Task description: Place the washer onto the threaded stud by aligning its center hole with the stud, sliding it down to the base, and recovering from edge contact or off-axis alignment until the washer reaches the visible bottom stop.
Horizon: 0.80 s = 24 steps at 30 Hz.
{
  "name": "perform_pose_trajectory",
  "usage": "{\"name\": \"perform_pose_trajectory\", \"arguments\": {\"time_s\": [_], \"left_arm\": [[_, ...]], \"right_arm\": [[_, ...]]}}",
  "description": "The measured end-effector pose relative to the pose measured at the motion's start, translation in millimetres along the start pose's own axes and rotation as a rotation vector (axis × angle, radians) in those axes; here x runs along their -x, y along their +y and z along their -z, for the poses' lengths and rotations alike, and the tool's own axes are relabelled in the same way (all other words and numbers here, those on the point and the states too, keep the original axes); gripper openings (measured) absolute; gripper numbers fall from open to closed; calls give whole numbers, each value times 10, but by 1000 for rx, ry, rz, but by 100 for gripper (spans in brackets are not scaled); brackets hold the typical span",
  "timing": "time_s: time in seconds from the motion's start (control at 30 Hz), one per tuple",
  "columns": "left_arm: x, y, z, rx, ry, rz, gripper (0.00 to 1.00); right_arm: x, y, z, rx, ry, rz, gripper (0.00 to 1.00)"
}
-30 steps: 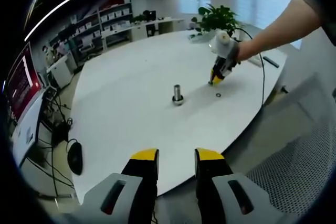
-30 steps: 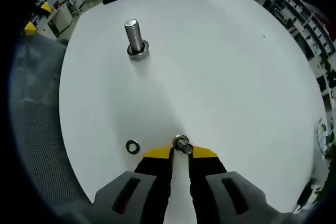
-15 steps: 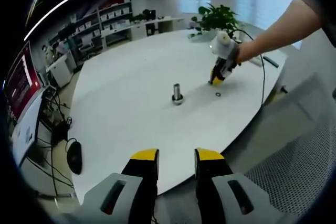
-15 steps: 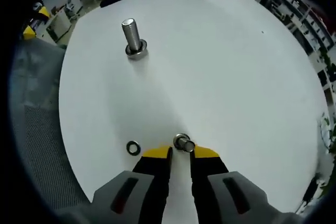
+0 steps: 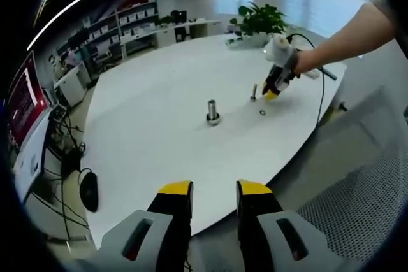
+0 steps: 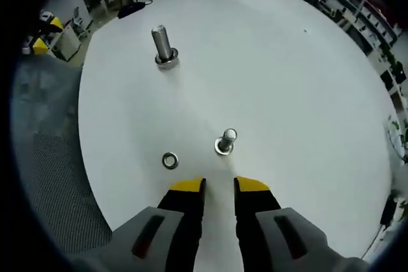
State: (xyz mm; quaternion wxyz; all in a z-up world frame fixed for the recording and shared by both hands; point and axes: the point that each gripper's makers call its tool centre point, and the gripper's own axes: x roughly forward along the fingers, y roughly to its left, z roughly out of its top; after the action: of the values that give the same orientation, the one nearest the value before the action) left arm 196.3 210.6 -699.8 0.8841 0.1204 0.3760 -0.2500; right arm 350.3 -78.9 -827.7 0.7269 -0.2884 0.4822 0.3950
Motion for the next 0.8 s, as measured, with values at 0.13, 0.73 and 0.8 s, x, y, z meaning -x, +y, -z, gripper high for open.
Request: {"name": "perform_pose_trajectory", "arguments": {"time_s": [0.13, 0.73, 0.8], "left_arm": [[7, 5, -12, 0, -7, -3, 25], [27, 29, -43, 16, -31, -16, 27], [27, 33, -41, 11, -29, -20, 27]], "right_arm": [[11, 112, 7, -4, -10, -9, 21], [-96, 419, -63, 45, 8, -62, 25], [-109, 462, -104, 48, 2, -70, 25]]}}
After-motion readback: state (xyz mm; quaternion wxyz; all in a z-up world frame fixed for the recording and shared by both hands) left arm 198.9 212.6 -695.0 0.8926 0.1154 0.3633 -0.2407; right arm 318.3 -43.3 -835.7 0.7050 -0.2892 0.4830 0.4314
